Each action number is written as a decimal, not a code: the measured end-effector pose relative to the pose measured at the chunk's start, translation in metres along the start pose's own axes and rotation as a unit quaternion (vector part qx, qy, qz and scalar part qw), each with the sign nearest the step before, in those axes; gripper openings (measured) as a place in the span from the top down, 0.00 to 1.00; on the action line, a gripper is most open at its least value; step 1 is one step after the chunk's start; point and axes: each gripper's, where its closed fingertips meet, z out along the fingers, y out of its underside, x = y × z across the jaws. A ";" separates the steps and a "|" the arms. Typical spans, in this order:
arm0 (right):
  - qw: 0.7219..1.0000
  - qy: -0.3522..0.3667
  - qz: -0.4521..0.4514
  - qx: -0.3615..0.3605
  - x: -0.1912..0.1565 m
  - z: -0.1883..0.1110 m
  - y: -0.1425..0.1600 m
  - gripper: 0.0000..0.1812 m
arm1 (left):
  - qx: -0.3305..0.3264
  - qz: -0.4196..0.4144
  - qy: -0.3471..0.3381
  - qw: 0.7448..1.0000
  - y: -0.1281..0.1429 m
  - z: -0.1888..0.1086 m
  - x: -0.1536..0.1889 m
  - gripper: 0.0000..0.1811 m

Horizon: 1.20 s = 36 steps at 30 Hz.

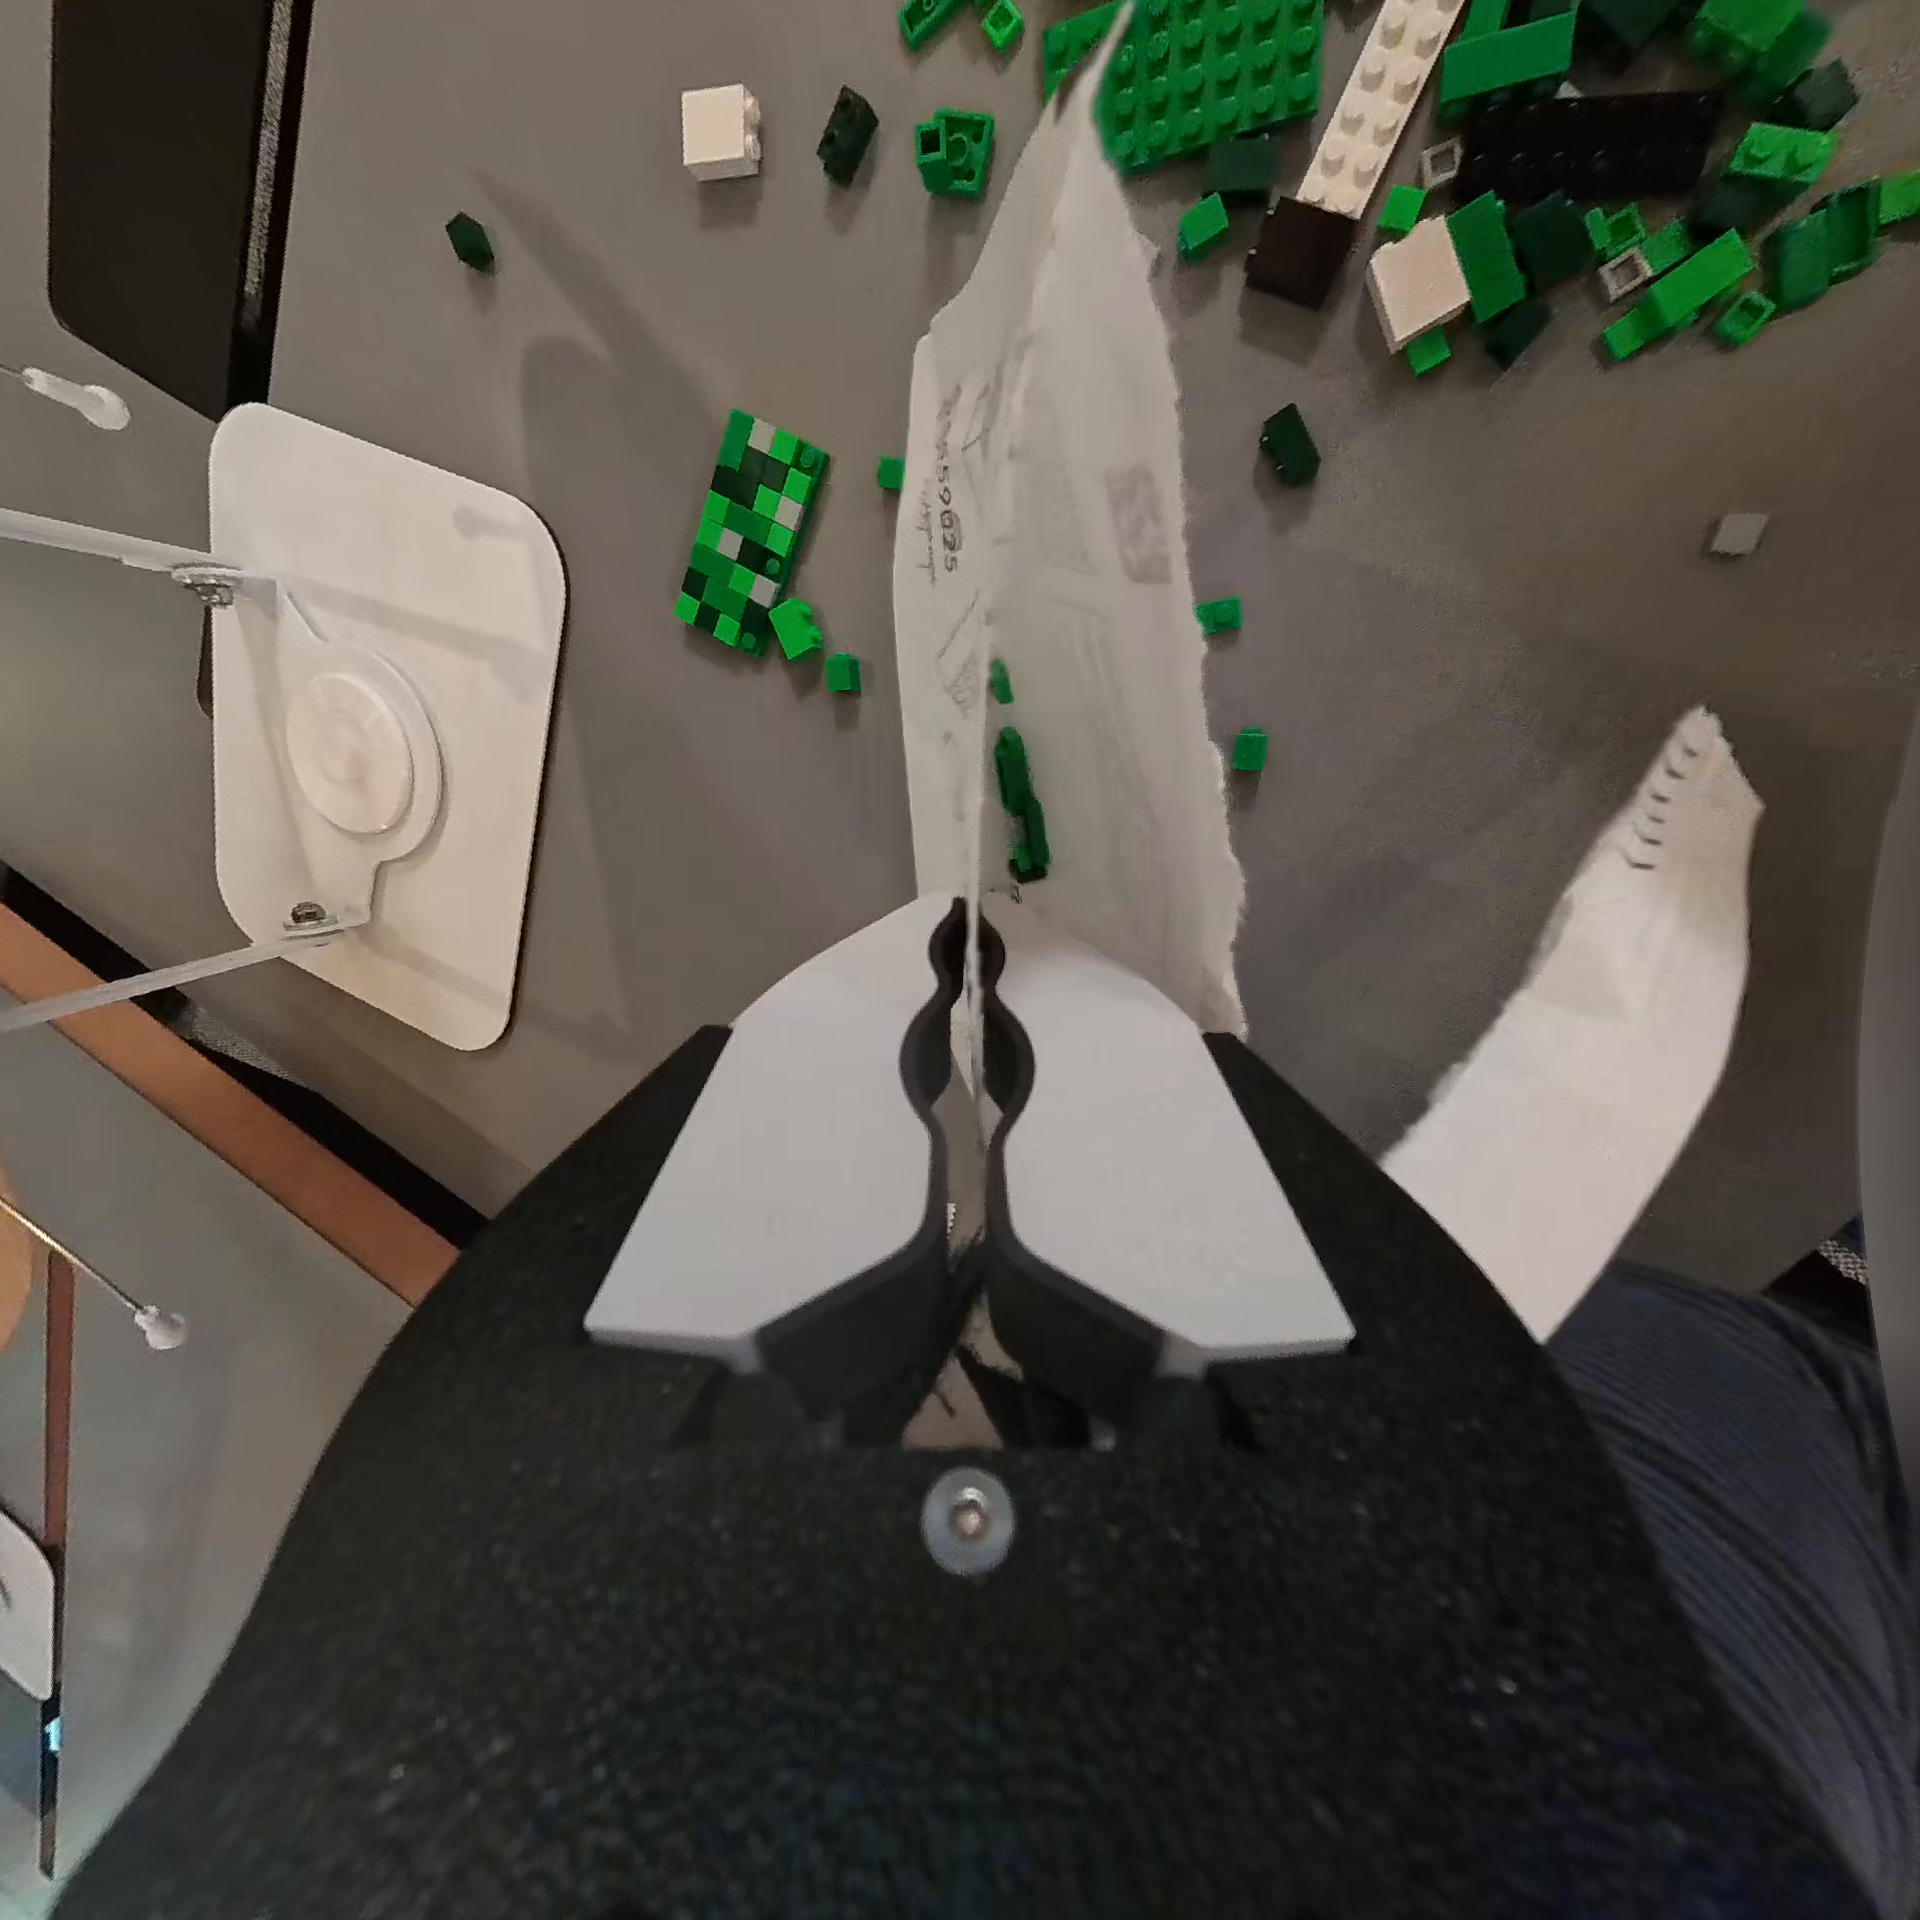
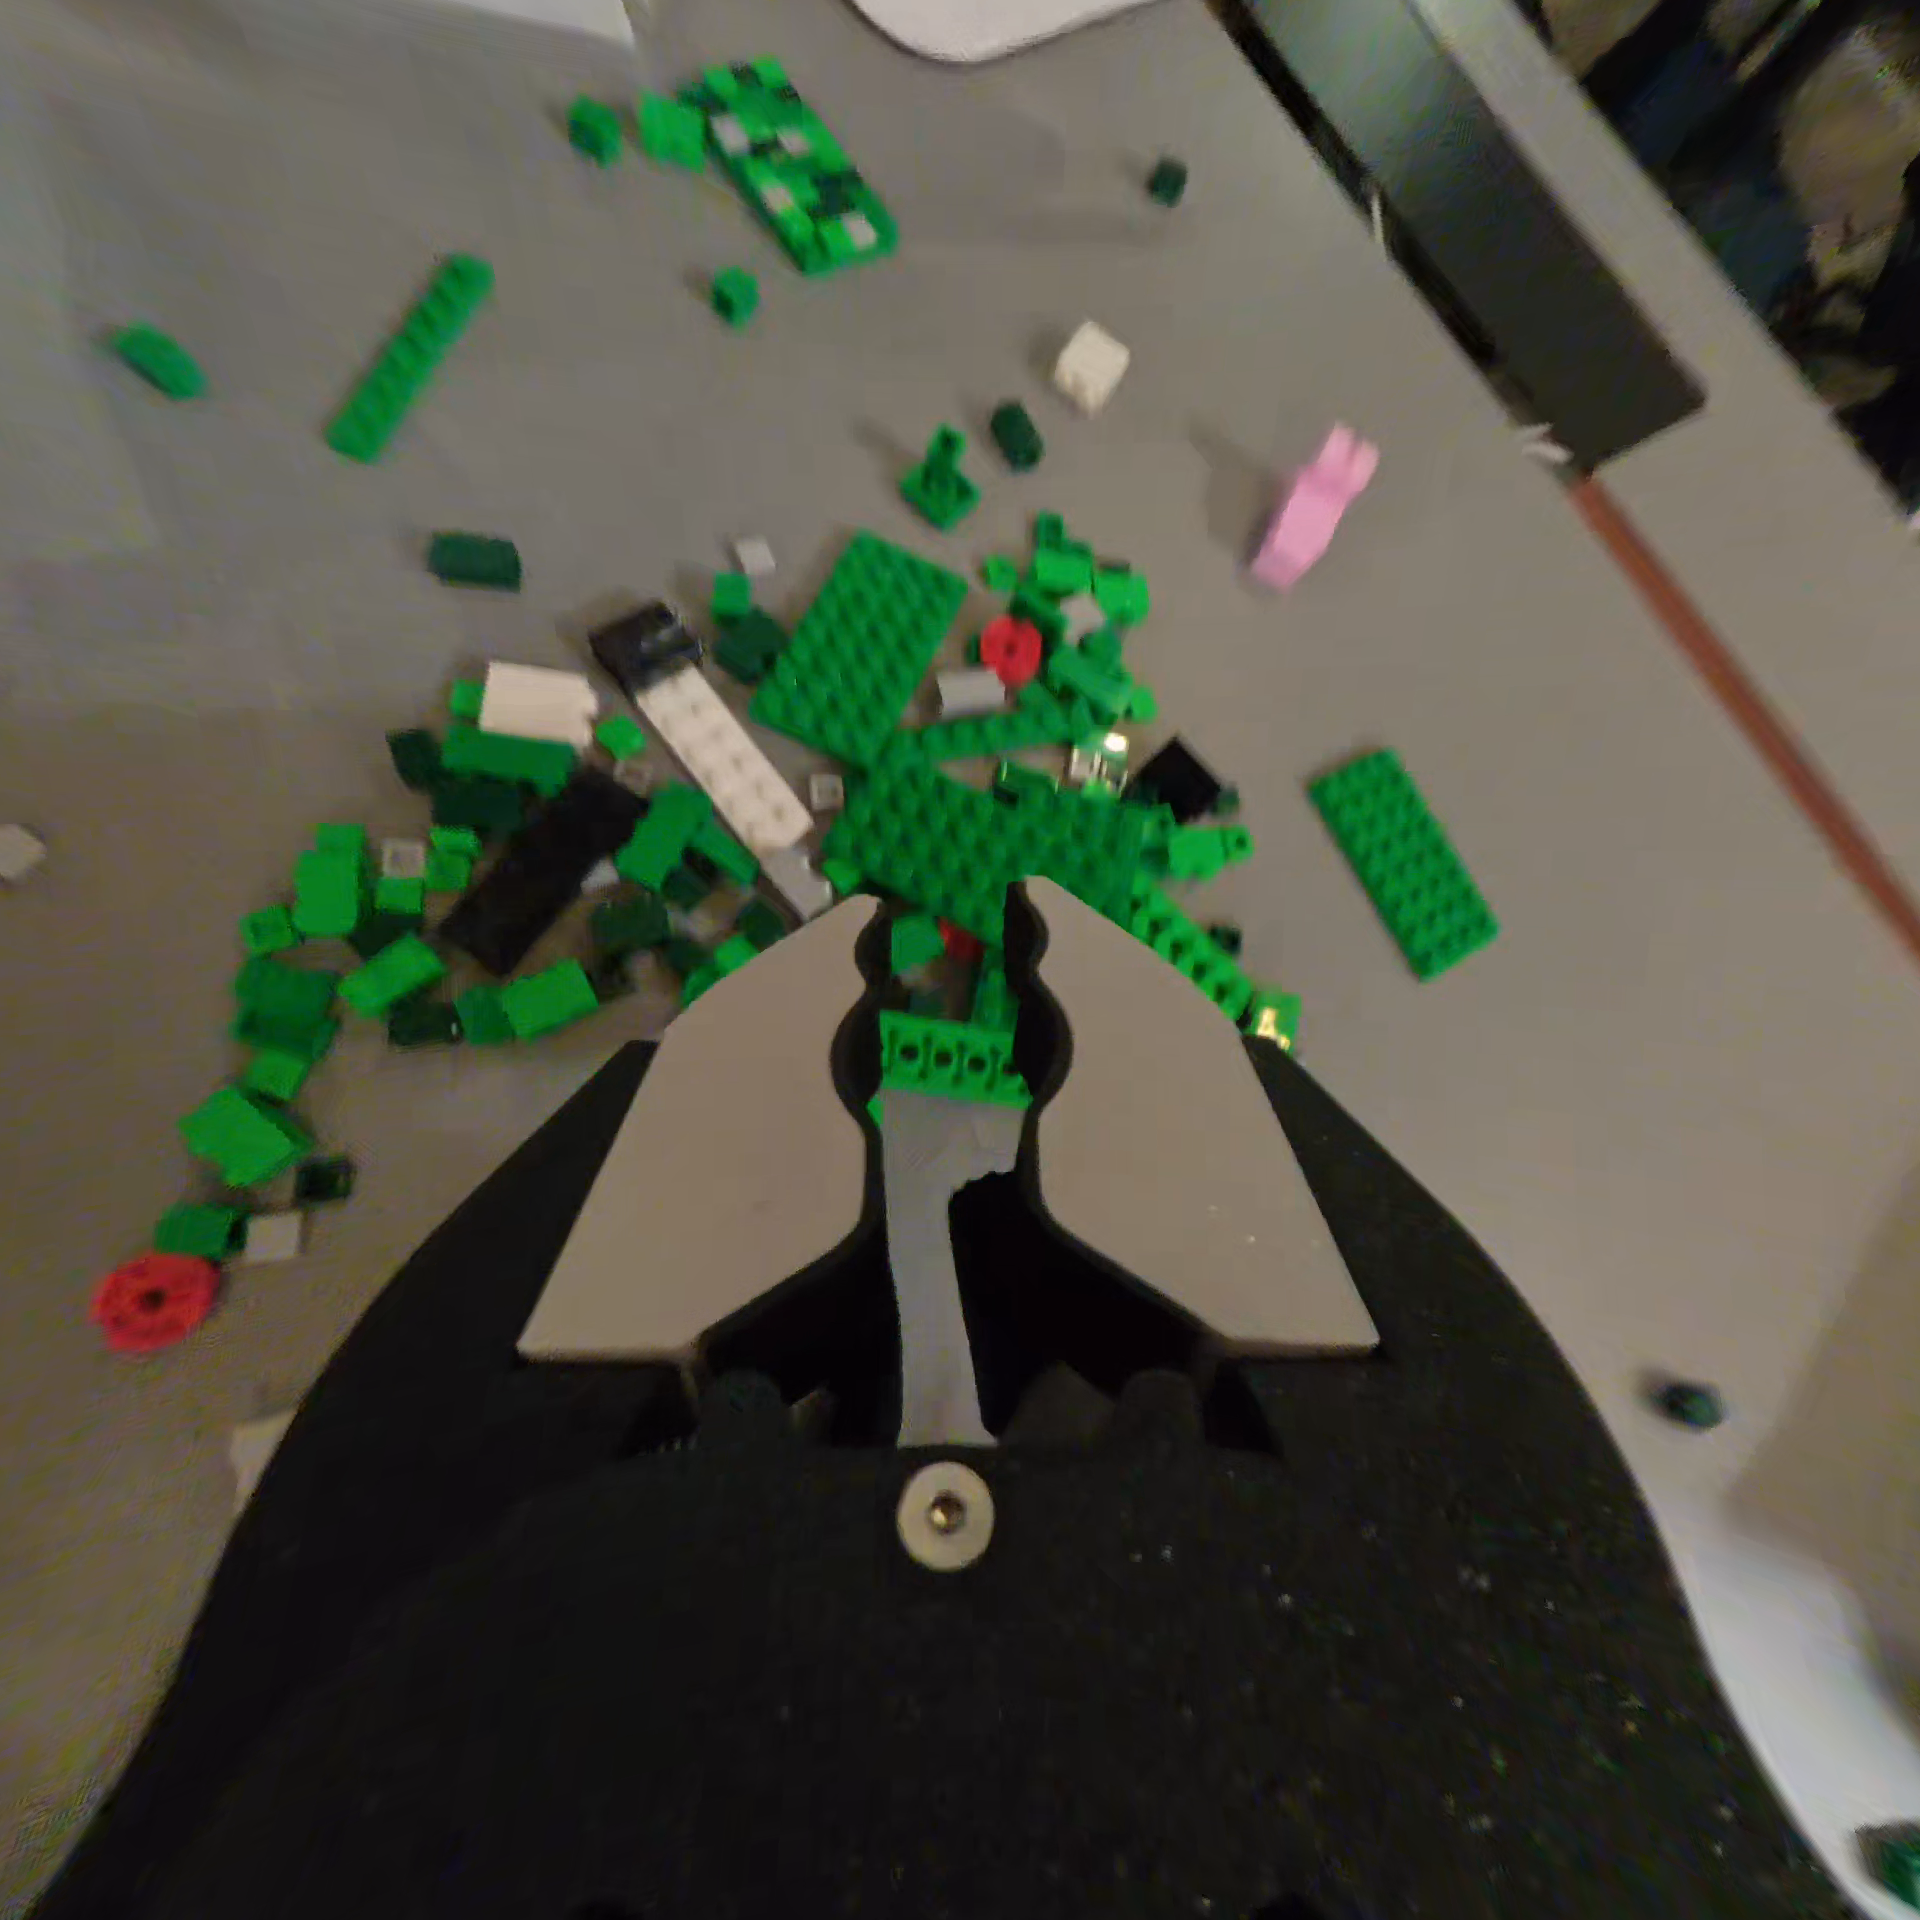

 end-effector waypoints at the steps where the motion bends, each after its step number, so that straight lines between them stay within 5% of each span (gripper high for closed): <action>1: 1.000 -0.005 0.017 -0.002 0.000 -0.001 0.011 0.89 | 0.000 0.000 0.000 1.000 0.000 0.000 0.000 1.00; 9: 0.994 -0.046 0.084 -0.044 -0.010 -0.009 0.070 0.89 | 0.013 -0.039 0.000 0.999 0.013 -0.003 -0.012 1.00; 20: 0.965 -0.237 0.105 -0.037 -0.070 -0.015 0.054 0.89 | 0.019 -0.052 0.005 0.998 0.019 -0.004 -0.016 1.00; 27: 0.979 -0.192 0.071 0.008 -0.061 -0.006 0.025 0.90 | 0.021 -0.037 0.010 0.999 0.013 -0.003 -0.011 1.00; 36: 0.971 -0.231 0.023 -0.064 -0.068 0.019 0.021 0.92 | 0.021 -0.021 0.010 1.000 0.008 -0.004 -0.006 1.00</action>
